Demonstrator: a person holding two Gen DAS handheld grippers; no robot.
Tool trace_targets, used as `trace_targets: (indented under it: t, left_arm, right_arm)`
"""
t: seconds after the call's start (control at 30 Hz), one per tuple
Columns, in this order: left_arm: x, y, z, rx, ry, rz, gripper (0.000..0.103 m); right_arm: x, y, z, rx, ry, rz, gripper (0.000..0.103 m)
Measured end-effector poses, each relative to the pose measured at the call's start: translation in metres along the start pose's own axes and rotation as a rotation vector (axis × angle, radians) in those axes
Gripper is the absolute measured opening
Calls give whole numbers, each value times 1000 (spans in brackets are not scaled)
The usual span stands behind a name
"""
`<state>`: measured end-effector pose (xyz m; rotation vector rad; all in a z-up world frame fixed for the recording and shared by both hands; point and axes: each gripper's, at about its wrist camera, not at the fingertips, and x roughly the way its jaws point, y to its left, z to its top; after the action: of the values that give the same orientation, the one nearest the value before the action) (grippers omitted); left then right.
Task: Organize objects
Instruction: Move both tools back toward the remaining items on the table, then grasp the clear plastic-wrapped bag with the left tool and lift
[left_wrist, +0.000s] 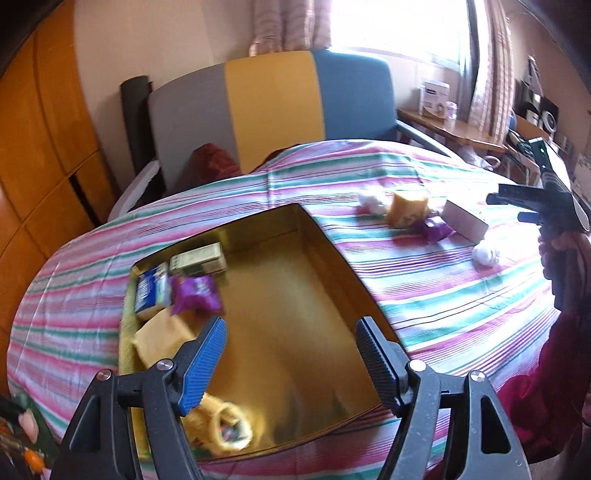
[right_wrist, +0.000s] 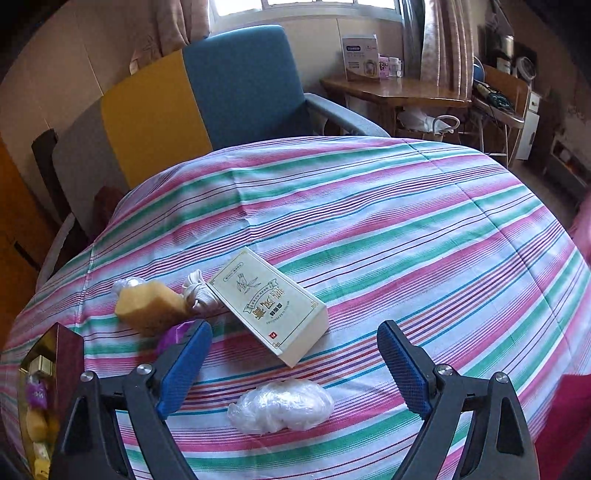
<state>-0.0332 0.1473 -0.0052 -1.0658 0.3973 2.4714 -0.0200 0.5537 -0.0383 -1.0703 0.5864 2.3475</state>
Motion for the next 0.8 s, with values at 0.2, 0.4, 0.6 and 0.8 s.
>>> trace_targets:
  t: [0.2, 0.4, 0.6, 0.8]
  left_arm:
    - [14, -17, 21, 7, 30, -80, 70]
    - [29, -32, 51, -31, 54, -160, 69]
    - [68, -47, 84, -100, 136, -262, 58]
    - [129, -48, 118, -265, 219, -349, 38]
  right_arm:
    - [-2, -11, -1, 54, 3, 7, 93]
    - [-6, -15, 2, 90, -10, 29, 94]
    - [-7, -17, 3, 107, -8, 61, 94]
    - [-7, -15, 2, 111, 5, 105, 95]
